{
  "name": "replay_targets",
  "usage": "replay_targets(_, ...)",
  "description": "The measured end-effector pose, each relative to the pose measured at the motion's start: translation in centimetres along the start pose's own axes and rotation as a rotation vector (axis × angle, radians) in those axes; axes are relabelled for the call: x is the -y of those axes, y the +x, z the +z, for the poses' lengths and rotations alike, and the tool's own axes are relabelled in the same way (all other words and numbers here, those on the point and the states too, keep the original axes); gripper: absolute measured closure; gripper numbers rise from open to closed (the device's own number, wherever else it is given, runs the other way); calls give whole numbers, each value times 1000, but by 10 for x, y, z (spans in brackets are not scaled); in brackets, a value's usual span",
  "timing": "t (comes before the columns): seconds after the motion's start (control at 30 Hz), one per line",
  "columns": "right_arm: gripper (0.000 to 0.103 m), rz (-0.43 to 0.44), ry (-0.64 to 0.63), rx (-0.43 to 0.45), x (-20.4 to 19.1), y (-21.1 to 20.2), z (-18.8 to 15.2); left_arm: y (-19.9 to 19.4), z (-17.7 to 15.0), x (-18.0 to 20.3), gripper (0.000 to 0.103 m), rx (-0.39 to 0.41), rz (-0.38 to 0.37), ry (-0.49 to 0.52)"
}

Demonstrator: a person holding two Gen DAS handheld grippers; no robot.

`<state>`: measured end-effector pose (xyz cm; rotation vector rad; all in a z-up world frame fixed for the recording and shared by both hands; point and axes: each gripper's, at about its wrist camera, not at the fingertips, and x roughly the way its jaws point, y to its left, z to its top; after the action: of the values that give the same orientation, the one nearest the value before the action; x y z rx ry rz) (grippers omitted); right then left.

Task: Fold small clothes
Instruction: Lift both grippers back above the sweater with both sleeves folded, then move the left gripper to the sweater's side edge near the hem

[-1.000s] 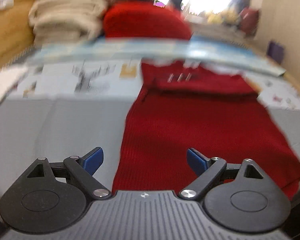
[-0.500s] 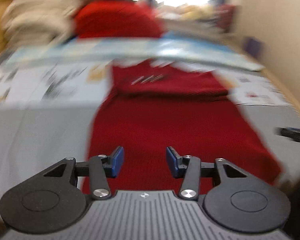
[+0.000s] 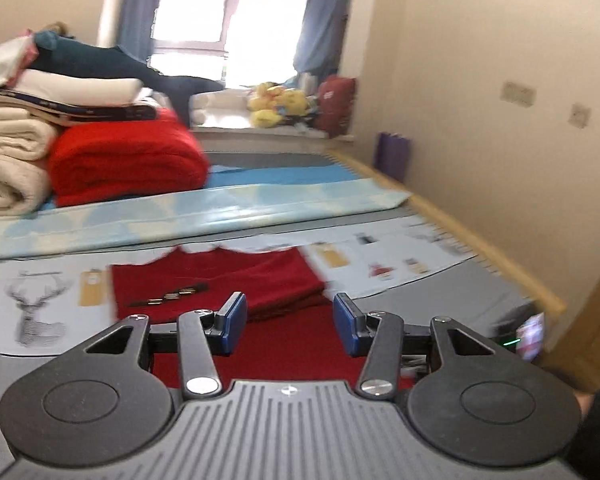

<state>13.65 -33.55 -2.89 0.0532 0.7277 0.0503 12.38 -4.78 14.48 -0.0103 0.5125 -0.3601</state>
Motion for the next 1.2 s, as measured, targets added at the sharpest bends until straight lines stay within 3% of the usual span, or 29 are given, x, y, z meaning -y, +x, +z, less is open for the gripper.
replay_targets(0.1,43,-1,2,-12,1,1,-2,14,-20,-30,50,-23,63,39)
replay_targets(0.2,42,-6,-5,-38,1,5,-3,32,-51,-68,50,-94,97,13)
replay_targets(0.4,42,4,6,-151,2,20,-12,52,-122,-157,51,-217,176,-253)
replay_targets(0.47,42,-4,21,-177,4,25,-13,65,-145,-186,53,-387,274,-404)
replay_targets(0.53,42,-8,54,-198,9,28,-14,74,-162,-207,53,-480,284,-515)
replay_targets(0.63,42,-21,109,-239,18,34,-17,74,-167,-227,53,-495,341,-572)
replay_targets(0.77,42,-46,176,-304,29,43,-24,77,-175,-239,52,-517,337,-639)
replay_targets(1.2,39,-79,163,-485,28,69,-42,101,-191,-215,52,-678,326,-505)
